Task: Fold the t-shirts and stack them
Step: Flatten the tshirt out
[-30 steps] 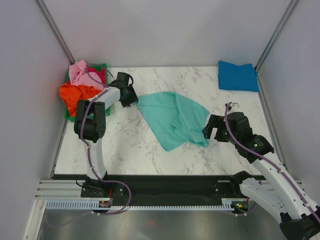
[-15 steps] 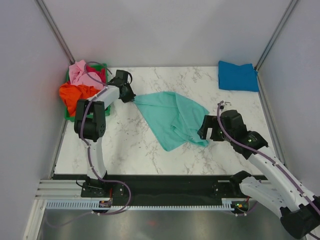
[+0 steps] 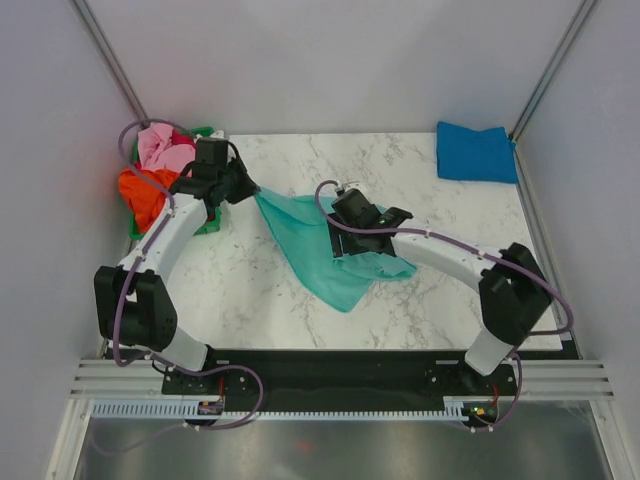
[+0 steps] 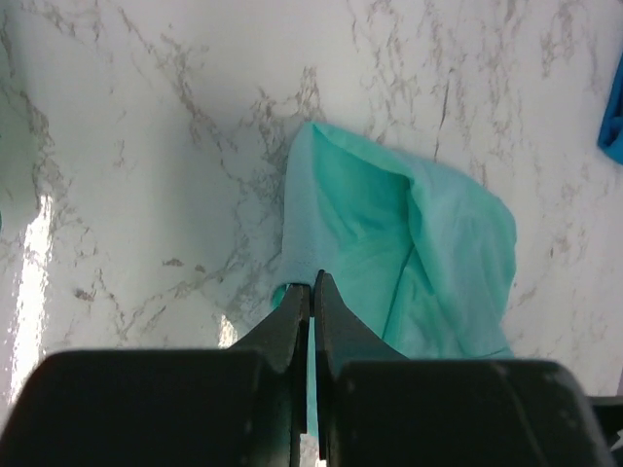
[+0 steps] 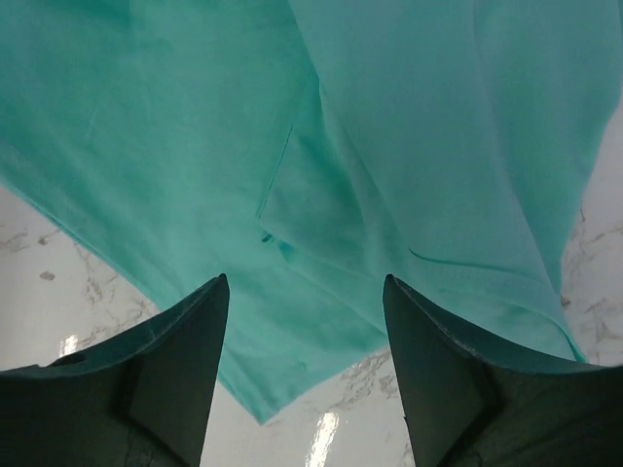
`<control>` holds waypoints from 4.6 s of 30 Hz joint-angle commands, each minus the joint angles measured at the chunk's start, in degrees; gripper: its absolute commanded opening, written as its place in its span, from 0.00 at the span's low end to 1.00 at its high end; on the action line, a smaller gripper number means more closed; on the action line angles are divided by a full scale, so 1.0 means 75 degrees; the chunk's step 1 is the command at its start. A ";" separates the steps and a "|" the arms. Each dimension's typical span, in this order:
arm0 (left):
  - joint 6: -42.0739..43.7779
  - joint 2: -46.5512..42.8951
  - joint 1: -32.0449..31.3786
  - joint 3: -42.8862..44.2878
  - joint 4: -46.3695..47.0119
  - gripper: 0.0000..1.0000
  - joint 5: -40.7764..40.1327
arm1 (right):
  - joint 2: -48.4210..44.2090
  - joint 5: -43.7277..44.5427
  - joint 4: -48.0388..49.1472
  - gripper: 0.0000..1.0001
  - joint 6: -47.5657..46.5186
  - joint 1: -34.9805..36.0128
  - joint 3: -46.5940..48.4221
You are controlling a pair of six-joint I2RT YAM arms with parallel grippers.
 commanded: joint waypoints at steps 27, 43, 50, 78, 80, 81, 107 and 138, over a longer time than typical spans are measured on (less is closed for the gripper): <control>0.1360 -0.2398 -0.0006 0.0352 -0.1492 0.02 -0.0164 | -0.0201 0.2062 -0.1097 0.00 -0.1068 0.0121 0.2087; 0.2885 -0.4405 -0.0006 0.2991 -0.3098 0.02 -0.0599 | -0.5363 0.3985 -0.2725 0.00 -0.0485 0.0051 0.1060; 0.2568 -0.3093 -0.0006 0.0509 -0.3041 0.02 -0.0425 | -0.4716 0.1589 -0.2026 0.81 0.0806 -0.2196 -0.1343; 0.2275 -0.2810 0.0006 -0.2318 -0.1951 0.02 -0.0306 | -0.3240 -0.0889 0.1702 0.59 0.1766 -0.1368 -0.4732; 0.2275 -0.2833 0.0006 -0.2330 -0.1962 0.02 -0.0306 | -0.3170 -0.0784 0.1761 0.58 0.1790 -0.1368 -0.4779; 0.2275 -0.2845 0.0006 -0.2330 -0.1951 0.02 -0.0283 | -0.3158 -0.0737 0.1796 0.58 0.1779 -0.1356 -0.4802; 0.2310 -0.2798 0.0006 -0.2353 -0.1927 0.02 -0.0177 | -0.2935 -0.0514 0.1855 0.12 0.1673 -0.1368 -0.4838; 0.3610 -0.7883 0.0006 0.1654 -0.0779 0.02 0.1991 | -0.7376 0.1126 -0.1684 0.00 -0.1127 -0.1730 0.4242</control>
